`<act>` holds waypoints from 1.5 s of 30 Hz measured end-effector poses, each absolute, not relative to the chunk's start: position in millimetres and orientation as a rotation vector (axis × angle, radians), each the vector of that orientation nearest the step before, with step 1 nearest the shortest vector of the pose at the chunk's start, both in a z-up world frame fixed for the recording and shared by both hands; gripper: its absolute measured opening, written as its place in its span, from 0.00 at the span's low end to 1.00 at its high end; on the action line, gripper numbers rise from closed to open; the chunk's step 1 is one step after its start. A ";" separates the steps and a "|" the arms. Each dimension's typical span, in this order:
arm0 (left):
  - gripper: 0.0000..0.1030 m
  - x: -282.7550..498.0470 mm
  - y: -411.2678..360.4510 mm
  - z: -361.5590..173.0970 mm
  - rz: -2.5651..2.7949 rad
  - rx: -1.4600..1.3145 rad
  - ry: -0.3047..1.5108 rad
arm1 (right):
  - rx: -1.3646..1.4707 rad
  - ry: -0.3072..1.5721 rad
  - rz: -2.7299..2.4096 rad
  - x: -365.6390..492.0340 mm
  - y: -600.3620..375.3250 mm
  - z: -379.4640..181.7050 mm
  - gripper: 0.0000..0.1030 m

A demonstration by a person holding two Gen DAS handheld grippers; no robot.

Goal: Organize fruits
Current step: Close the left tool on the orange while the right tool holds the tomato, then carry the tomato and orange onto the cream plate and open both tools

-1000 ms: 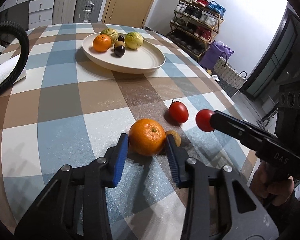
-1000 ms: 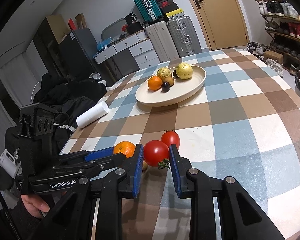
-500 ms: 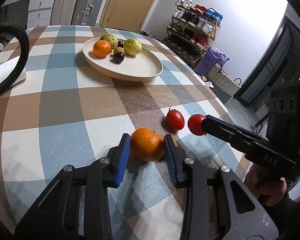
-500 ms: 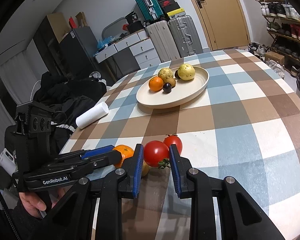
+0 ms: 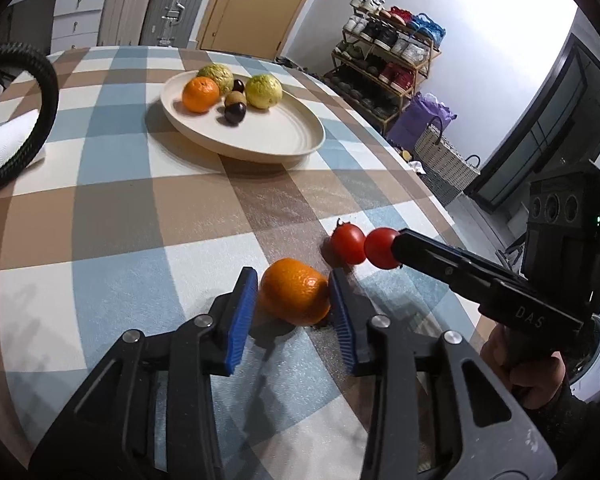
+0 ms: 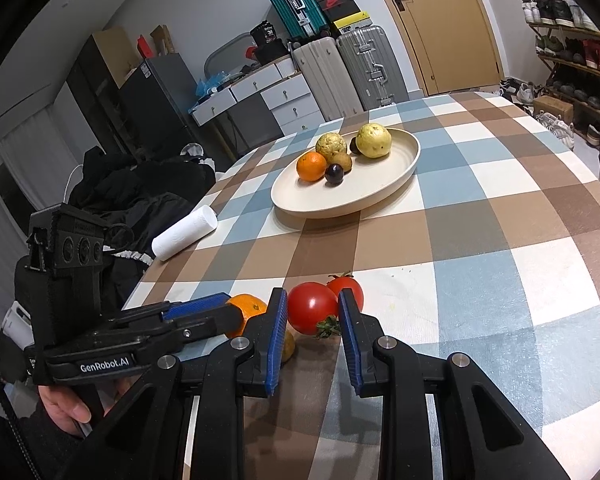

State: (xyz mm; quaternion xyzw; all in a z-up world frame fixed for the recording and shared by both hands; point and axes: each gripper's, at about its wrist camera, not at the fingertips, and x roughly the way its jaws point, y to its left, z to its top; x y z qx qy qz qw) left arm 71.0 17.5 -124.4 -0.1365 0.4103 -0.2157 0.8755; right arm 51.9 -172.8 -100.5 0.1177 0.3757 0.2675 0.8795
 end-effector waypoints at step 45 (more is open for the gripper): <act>0.32 206.0 53.1 -71.3 -0.489 -0.423 0.778 | 0.291 0.750 0.664 192.8 -171.2 -66.8 0.26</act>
